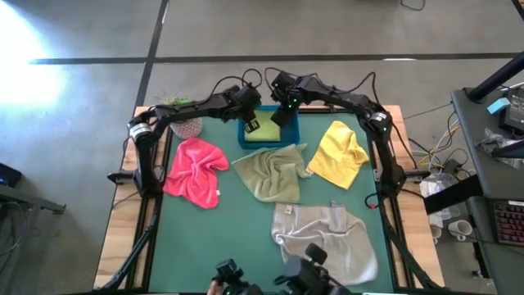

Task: Fold microfiber towels
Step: Fold the light green microfiber towel

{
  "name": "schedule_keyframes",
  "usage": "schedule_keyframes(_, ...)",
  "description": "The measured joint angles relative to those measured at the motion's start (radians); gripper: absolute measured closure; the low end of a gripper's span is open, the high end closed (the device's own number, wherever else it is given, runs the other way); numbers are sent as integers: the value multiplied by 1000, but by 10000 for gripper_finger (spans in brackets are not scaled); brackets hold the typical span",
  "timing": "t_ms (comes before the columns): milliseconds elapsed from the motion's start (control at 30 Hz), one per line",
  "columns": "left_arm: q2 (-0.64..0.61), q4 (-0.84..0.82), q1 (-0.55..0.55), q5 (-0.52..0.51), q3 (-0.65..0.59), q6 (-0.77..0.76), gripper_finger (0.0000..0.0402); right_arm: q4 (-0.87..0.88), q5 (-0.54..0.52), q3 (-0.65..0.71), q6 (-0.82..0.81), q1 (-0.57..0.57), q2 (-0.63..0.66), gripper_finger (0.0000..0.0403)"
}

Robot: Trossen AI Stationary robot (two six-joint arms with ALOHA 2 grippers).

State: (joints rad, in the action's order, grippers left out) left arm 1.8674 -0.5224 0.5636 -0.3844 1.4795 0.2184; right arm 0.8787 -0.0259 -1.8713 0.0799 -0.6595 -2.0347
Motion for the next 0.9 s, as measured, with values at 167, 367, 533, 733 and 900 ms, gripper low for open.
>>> schedule_keyframes(167,-40,-5,0,-62,42,0,221,31,5,1,3,-19,68,252)
schedule_keyframes(367,-116,-72,-17,-5,77,-3,215,119,80,26,37,-17,176,263)
schedule_keyframes(533,-175,-81,-72,200,51,-63,215,158,153,118,17,-8,292,274)
schedule_keyframes(733,-179,-112,-163,305,46,-80,215,146,165,296,-72,34,449,280)
schedule_keyframes(900,-175,-106,-241,348,6,-83,215,100,165,438,-207,97,570,277)
